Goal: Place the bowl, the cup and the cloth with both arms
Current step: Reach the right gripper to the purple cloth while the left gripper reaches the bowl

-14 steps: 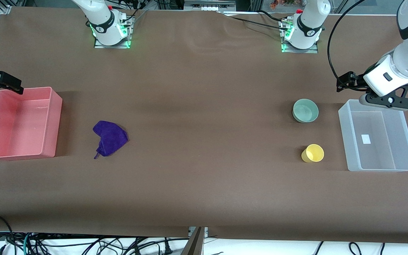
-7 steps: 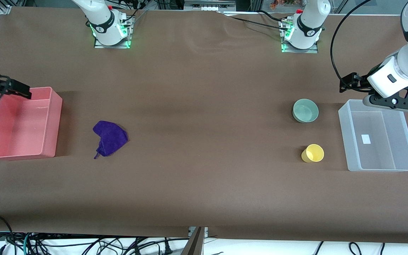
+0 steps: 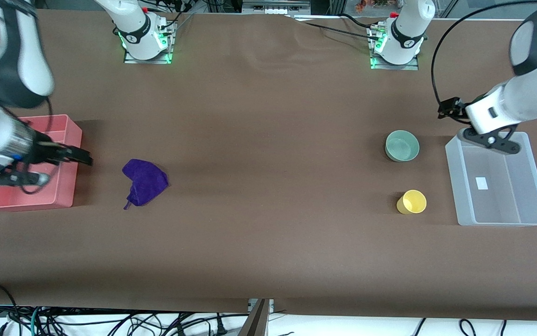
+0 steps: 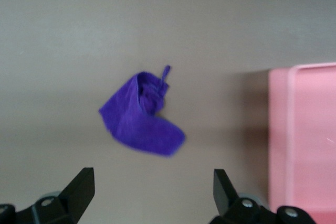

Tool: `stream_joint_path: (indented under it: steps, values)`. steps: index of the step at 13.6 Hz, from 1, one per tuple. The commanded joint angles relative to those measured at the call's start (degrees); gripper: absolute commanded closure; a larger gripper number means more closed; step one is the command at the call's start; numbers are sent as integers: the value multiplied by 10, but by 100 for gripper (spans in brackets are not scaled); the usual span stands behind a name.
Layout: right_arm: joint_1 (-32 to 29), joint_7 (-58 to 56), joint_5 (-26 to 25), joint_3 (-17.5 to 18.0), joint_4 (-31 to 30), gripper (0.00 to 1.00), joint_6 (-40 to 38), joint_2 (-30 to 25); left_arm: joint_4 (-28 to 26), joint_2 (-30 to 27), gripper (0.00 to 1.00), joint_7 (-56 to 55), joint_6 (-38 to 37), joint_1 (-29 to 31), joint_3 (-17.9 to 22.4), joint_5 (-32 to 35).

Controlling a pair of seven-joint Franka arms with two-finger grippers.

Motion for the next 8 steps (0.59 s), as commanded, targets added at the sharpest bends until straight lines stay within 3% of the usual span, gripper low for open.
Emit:
stream_joint_path:
  steps: [1, 5, 8]
  values:
    - [3, 40, 7, 10, -98, 0, 152, 20, -95, -3, 0, 81, 101, 4, -4, -6]
    - [21, 57, 7, 10, -112, 0, 272, 89, -211, 20, 0, 169, 306, 11, -4, 3]
    - [32, 68, 8, 10, -114, 0, 320, 122, -230, 86, 0, 260, 422, 38, -4, 3]
